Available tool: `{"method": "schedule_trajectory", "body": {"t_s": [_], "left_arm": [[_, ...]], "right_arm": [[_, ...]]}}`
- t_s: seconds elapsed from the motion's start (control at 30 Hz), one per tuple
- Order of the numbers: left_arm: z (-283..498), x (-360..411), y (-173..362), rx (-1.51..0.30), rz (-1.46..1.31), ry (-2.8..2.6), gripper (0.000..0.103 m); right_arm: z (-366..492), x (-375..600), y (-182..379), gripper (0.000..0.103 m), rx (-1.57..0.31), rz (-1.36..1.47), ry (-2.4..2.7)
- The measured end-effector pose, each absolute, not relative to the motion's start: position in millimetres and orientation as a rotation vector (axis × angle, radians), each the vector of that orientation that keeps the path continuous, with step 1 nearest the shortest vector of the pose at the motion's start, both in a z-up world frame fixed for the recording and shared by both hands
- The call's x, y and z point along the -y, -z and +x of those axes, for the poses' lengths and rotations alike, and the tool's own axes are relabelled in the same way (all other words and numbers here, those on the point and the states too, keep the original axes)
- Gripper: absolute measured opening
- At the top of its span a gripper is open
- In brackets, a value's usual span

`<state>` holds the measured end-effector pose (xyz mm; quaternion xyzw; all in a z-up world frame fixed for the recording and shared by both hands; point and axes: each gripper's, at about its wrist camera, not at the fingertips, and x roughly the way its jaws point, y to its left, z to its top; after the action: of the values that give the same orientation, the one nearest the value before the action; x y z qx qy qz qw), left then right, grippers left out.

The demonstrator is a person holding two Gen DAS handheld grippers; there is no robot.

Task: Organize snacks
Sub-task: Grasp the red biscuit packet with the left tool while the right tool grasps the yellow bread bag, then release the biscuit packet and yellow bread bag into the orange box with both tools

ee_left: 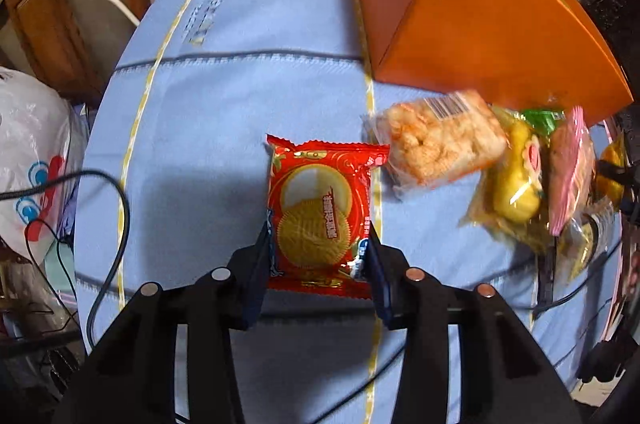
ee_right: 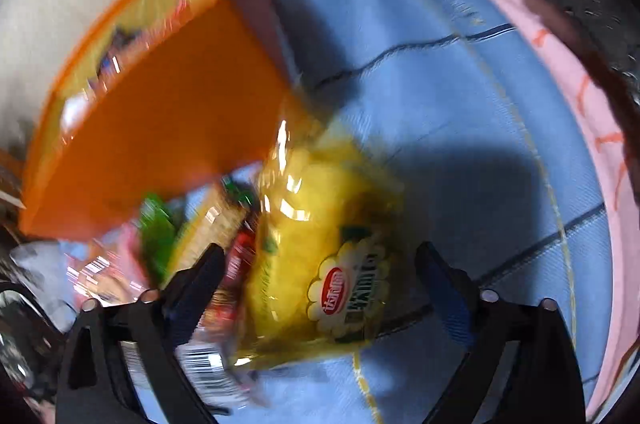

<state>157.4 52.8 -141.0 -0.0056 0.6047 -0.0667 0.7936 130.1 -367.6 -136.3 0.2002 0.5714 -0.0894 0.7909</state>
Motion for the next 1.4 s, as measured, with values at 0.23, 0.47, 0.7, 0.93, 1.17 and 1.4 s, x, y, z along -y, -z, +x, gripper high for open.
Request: {"method": "schedule_trajectory", "body": {"t_s": [0.23,0.47,0.7,0.93,1.17,1.4], "left_arm": [[134,-54,128,-1.278,-0.060,0.125,0.042],[117,-46,78,-1.188,-0.070,0.168,0.042],[127,-25,18,-1.079,-0.080,0.251,0.042],[148,10,-12,-1.027,-0.050,0.300,0.042],[201,48,-24,-1.022,-0.008,0.313,0.042],[256,81,-23,-1.046,0.025,0.282,0.042]], "right_arm": [[94,365,109,0.052,-1.146,0.404,0.148],[57,365,55,0.052,-1.044,0.430,0.013],[55,343,17,0.052,-0.990,0.419,-0.125],[83,326,-12,0.054,-0.938,0.372,-0.197],[145,313,-40,0.054,-0.858,0.277,-0.211],[207,305,-39,0.059,-0.839,0.225,-0.178]]}}
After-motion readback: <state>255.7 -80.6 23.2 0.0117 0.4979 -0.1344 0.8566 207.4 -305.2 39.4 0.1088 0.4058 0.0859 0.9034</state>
